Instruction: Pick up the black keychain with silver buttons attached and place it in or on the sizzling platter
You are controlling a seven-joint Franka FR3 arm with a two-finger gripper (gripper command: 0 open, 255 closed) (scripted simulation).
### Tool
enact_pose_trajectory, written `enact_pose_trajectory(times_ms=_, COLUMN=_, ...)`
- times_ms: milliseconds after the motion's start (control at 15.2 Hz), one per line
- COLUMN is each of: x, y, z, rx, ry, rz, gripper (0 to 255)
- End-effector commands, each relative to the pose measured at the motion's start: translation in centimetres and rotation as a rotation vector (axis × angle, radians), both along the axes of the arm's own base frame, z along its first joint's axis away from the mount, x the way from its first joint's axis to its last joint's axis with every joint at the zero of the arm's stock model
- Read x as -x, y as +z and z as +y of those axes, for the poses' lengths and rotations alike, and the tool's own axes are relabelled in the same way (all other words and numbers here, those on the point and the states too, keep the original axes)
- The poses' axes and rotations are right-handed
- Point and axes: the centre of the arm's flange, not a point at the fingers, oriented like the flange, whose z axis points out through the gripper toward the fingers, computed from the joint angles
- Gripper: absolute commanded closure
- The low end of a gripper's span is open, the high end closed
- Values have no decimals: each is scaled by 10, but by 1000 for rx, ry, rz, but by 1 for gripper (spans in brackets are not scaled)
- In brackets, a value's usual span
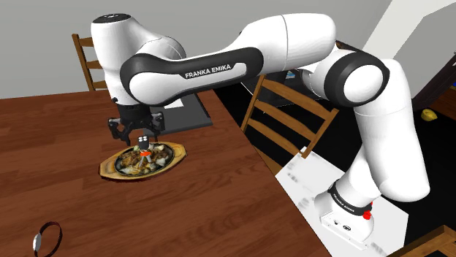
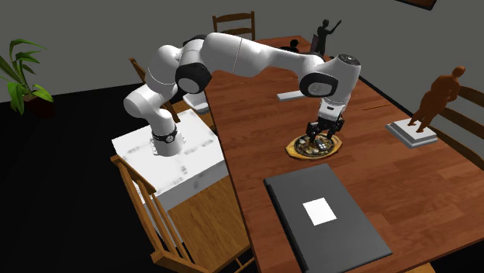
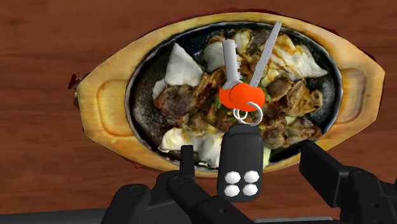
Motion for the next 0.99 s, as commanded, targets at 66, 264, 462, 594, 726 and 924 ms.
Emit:
enact_pose_trajectory(times_ms=66, x=0, y=0, z=0, rx=0, ry=0, rz=0, gripper=0)
enact_pose_trajectory(times_ms=264, x=0, y=13, z=0, rx=0, ry=0, rz=0, gripper=0)
enact_pose_trajectory(times_ms=462, x=0, y=50, z=0, rx=0, ry=0, rz=0, gripper=0)
enact_pose_trajectory(times_ms=594, x=0, y=50, z=0, rx=0, ry=0, rz=0, gripper=0)
enact_pose_trajectory(times_ms=726, x=0, y=50, z=0, rx=0, ry=0, rz=0, gripper=0)
enact_pose_trajectory(times_ms=924, x=0, y=50, z=0, rx=0, ry=0, rz=0, gripper=0)
